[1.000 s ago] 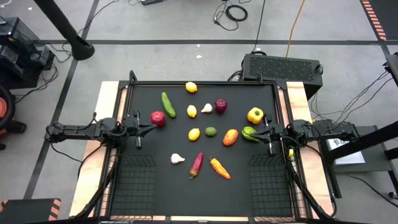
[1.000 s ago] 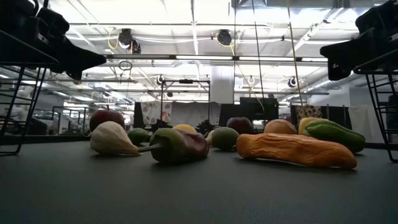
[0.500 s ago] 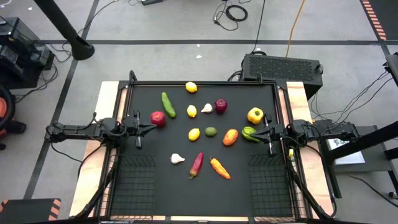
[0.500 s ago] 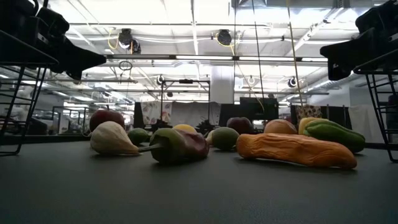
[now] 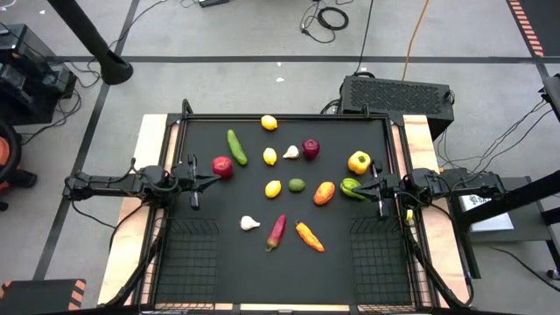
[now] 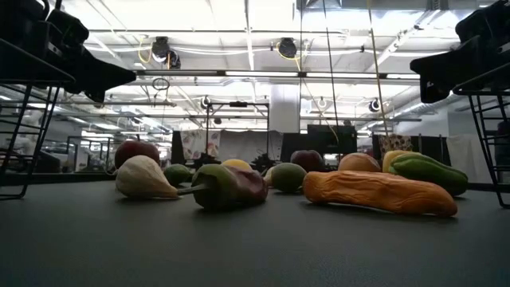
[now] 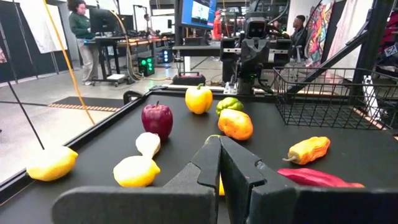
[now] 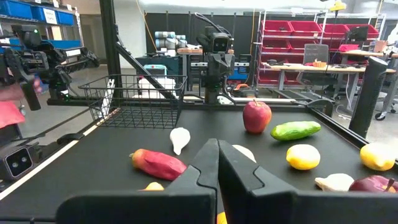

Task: Sort produce into baskets
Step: Put the bottom garlic into the bottom left basket

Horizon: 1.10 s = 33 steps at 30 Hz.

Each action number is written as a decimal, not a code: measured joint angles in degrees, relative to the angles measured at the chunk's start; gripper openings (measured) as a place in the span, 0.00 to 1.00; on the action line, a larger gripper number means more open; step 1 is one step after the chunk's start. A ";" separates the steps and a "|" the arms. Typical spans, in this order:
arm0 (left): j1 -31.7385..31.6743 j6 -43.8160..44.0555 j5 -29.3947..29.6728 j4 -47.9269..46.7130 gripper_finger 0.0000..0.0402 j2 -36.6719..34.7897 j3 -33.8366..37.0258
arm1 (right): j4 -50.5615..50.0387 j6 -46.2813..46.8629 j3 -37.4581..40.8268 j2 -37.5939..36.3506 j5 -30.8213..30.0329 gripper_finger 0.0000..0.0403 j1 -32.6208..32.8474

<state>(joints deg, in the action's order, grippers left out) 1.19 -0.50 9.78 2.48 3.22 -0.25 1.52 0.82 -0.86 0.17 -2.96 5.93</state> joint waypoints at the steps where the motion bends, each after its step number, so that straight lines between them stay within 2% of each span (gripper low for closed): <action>1: 0.00 0.07 -0.02 0.00 0.03 0.00 0.00 | -0.01 0.00 0.02 0.02 0.00 0.00 0.00; 14: 0.00 2.15 -0.94 0.27 0.03 0.02 0.00 | -0.02 0.02 0.01 0.01 0.00 0.00 -0.01; 18: 0.02 3.15 -0.99 5.65 0.03 0.55 -2.08 | -0.02 0.02 0.02 0.02 0.00 0.00 0.00; 21: 0.02 2.57 -1.22 5.88 0.03 2.07 -10.01 | 0.06 0.02 0.01 0.00 -0.02 0.00 0.00; 24: 0.02 -0.38 -1.12 2.89 0.03 5.91 -21.20 | 0.20 0.02 0.01 0.00 -0.04 0.00 -0.01; 29: 0.02 -2.98 -0.58 -13.93 0.03 16.87 -44.39 | 0.26 2.97 0.00 0.00 -0.17 0.00 -0.01; 33: 0.02 -3.11 3.41 -28.51 0.03 26.14 -58.97 | 0.44 8.85 0.02 0.00 -0.26 0.00 0.00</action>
<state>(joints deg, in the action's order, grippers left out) 1.21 -3.61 13.19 -26.03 29.36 -59.22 1.96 9.68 -0.84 0.16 -3.22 5.93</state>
